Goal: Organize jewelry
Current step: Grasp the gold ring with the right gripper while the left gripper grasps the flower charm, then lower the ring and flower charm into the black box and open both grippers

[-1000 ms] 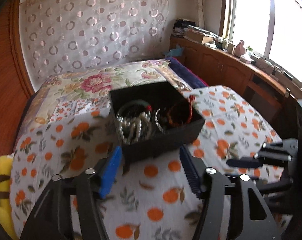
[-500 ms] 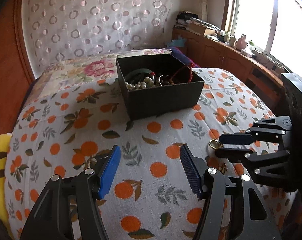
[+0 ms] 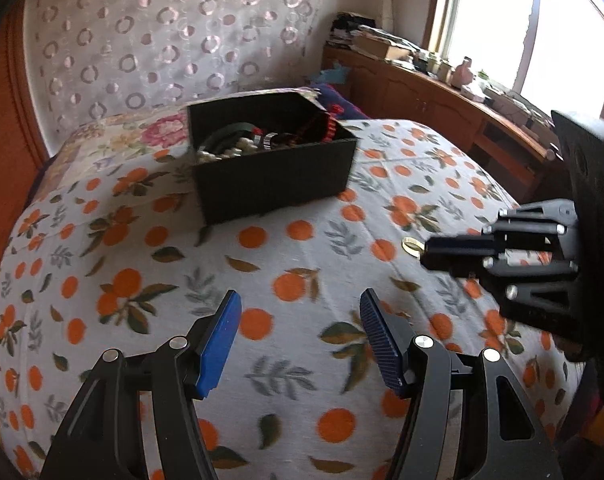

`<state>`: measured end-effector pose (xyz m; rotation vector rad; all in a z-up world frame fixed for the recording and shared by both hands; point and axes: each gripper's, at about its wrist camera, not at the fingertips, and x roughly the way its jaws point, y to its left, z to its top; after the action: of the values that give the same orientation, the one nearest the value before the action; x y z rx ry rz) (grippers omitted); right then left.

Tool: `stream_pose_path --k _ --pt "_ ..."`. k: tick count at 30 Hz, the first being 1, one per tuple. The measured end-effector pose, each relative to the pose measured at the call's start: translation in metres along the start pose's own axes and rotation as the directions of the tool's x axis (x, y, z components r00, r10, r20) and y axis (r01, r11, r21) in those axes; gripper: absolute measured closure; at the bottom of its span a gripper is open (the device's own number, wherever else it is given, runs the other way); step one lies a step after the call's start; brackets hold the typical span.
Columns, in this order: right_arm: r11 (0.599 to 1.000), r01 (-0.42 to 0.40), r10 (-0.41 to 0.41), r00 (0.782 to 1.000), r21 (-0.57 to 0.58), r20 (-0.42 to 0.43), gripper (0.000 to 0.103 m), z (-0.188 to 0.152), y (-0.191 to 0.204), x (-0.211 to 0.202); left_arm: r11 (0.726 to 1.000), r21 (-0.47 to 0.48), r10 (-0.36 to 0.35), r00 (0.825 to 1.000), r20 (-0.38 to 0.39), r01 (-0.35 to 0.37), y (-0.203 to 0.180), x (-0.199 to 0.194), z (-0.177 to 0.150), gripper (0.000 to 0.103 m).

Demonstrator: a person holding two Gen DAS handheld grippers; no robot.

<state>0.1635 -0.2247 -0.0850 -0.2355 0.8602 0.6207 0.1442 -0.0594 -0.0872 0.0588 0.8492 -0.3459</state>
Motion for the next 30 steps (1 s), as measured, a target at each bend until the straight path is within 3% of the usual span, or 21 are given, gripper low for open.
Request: stream_pose_path --k 8,12,14,18,24,30 --pt "0.999 0.027 -0.028 0.999 0.038 0.022 0.092 -0.006 -0.014 -0.014 0.997 0.060 -0.053 0.998 -0.030 0.055 -0.030 0.010 -0.004 0.044" --pt "0.999 0.024 -0.025 0.999 0.043 0.030 0.092 -0.007 -0.014 -0.016 0.993 0.086 -0.073 0.996 -0.056 0.077 -0.039 0.016 -0.006 0.060" --pt "0.999 0.021 -0.022 0.999 0.043 0.030 0.092 -0.006 -0.013 -0.016 0.992 0.103 -0.066 0.996 -0.054 0.071 -0.044 0.018 -0.008 0.063" --pt "0.999 0.015 -0.017 0.999 0.038 0.035 0.092 -0.006 -0.011 -0.018 0.991 0.100 -0.086 0.995 -0.049 0.090 -0.045 0.018 -0.007 0.089" --pt "0.999 0.017 -0.018 0.999 0.037 0.035 0.092 -0.004 -0.011 -0.017 0.991 0.084 -0.102 0.995 -0.023 0.103 -0.042 0.014 -0.003 0.089" --pt "0.999 0.013 -0.014 0.999 0.030 0.049 0.091 0.008 -0.014 -0.015 0.995 0.075 -0.065 0.998 0.017 0.064 -0.026 0.007 0.016 0.089"
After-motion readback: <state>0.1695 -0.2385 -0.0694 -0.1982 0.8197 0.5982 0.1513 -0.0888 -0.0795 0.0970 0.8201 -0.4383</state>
